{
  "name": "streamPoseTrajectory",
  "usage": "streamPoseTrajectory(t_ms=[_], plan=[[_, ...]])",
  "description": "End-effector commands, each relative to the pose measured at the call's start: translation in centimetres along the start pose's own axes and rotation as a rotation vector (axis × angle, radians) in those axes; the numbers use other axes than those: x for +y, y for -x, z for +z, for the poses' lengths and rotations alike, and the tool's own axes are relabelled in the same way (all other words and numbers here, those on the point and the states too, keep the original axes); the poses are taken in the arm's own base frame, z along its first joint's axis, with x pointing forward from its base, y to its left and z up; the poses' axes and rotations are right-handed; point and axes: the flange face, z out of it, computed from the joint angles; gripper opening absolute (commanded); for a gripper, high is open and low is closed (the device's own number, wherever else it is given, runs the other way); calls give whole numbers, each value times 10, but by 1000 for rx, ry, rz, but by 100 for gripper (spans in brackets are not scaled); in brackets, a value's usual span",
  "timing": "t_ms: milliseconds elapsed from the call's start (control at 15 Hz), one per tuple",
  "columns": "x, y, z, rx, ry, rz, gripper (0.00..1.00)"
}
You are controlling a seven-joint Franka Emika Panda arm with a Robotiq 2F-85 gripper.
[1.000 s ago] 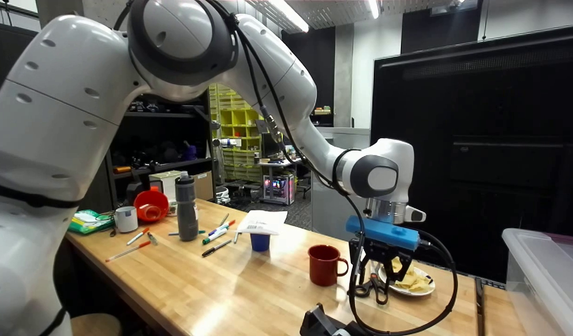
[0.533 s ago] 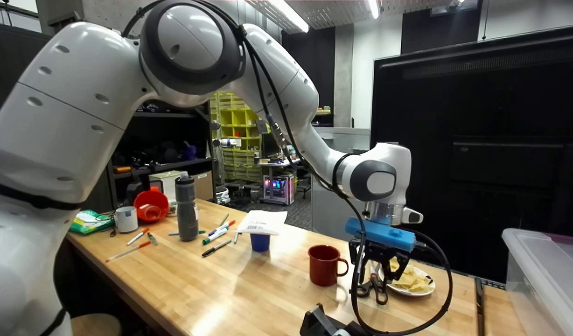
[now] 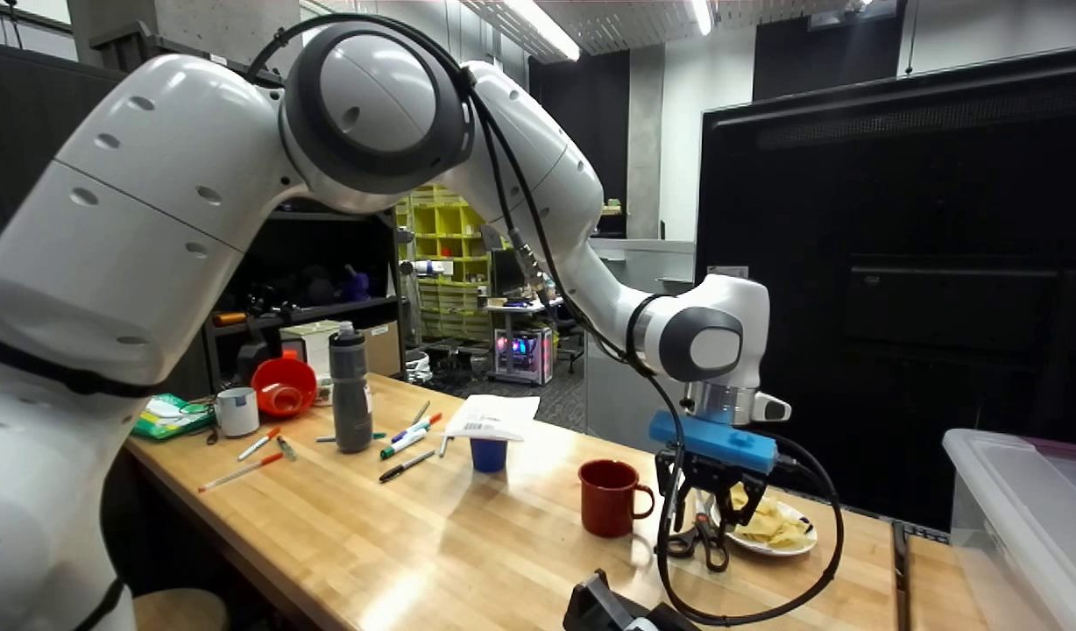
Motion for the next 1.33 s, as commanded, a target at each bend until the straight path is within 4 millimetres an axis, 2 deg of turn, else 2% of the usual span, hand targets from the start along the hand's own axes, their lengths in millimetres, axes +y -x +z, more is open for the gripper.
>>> streamPoseTrajectory(t_ms=[0, 333, 600, 800, 867, 1000, 1200, 1267], plan=[[4, -1, 11, -20, -19, 18, 58], [10, 7, 25, -41, -39, 34, 58], [15, 11, 24, -42, -48, 47, 57], [17, 12, 23, -38, -54, 56, 52], [18, 12, 23, -36, -56, 57, 30], [18, 12, 21, -33, -57, 57, 26], [19, 12, 20, -28, -62, 61, 5], [19, 12, 19, -28, -63, 61, 1]])
